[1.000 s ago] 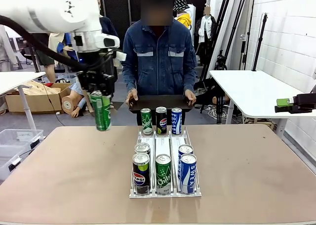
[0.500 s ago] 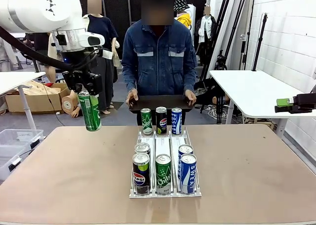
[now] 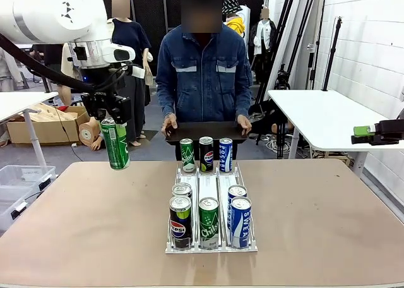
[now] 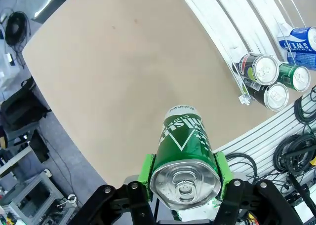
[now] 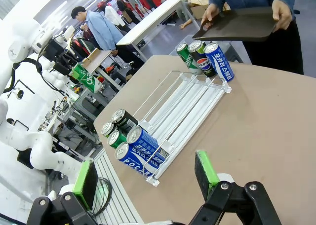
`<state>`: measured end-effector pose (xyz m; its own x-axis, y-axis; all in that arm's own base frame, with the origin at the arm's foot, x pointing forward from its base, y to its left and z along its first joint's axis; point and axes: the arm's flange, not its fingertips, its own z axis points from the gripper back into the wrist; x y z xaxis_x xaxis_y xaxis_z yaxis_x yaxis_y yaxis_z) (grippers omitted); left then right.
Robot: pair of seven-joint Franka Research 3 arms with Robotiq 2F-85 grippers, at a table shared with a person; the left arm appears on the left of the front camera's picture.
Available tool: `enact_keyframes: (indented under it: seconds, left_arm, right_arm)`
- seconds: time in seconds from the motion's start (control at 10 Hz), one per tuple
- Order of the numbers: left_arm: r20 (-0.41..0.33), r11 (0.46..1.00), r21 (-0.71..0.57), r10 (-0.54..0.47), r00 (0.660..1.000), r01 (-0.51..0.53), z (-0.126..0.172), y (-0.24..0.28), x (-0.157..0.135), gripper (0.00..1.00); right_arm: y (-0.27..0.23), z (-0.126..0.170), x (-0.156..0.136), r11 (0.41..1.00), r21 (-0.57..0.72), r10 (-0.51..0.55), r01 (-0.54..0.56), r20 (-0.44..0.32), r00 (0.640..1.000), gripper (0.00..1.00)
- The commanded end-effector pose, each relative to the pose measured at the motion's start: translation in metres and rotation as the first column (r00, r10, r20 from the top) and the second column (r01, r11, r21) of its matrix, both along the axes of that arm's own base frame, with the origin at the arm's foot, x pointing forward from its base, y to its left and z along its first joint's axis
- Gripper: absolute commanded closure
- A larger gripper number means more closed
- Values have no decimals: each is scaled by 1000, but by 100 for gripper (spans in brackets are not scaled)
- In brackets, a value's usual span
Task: Retrieve and hand over the desired beverage to the person.
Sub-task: Pick up a can of the same type that the person held from the Automatic Can Dispenser, then place the picked can on the Handle tray extended by the person.
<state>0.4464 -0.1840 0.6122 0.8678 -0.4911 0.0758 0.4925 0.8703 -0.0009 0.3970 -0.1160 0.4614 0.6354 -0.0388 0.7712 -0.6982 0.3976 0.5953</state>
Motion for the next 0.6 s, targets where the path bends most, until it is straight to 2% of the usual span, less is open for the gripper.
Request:
enact_keyframes:
  seconds: [0.0, 0.5]
  left_arm:
    - [8, 1000, 8, 6, 1000, -7, 4, 2, -2, 84]
    - [8, 1000, 8, 6, 1000, -7, 4, 2, -2, 84]
  right_arm:
    - [0, 0, -1, 1000, 0, 7, -7, -5, 1000, 0]
    - [0, 0, -1, 1000, 0, 7, -7, -5, 1000, 0]
